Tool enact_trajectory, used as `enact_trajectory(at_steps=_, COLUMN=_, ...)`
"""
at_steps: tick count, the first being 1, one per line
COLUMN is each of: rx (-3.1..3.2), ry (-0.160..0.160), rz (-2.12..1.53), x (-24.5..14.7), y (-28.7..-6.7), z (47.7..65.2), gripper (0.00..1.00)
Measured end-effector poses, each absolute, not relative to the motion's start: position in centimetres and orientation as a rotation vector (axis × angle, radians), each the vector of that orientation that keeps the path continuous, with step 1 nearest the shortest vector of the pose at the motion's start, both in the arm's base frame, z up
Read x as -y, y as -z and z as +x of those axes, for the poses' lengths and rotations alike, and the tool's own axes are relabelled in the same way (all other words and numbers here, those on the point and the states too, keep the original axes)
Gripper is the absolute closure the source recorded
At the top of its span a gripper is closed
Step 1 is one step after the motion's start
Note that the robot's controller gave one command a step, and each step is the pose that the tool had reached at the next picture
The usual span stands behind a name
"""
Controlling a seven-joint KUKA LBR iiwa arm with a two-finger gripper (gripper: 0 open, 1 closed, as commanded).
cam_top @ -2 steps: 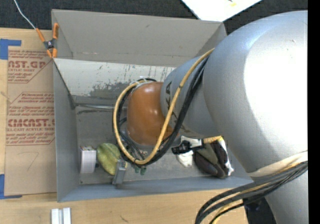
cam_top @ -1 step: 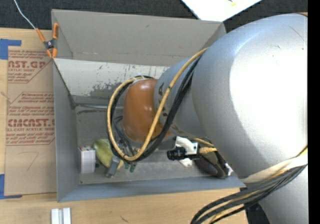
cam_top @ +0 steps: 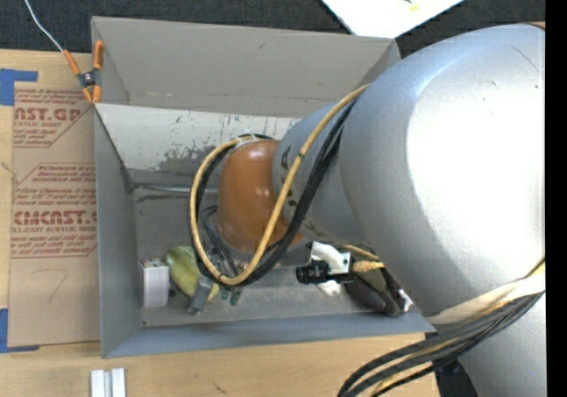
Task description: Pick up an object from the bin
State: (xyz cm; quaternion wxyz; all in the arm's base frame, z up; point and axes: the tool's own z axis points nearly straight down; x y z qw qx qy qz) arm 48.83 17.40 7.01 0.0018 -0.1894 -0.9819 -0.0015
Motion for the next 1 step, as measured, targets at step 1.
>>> enact_trajectory(at_steps=1, rx=3.080, ry=0.003, rz=-0.594, x=-17.38, y=-7.24, z=48.77, gripper=1.00)
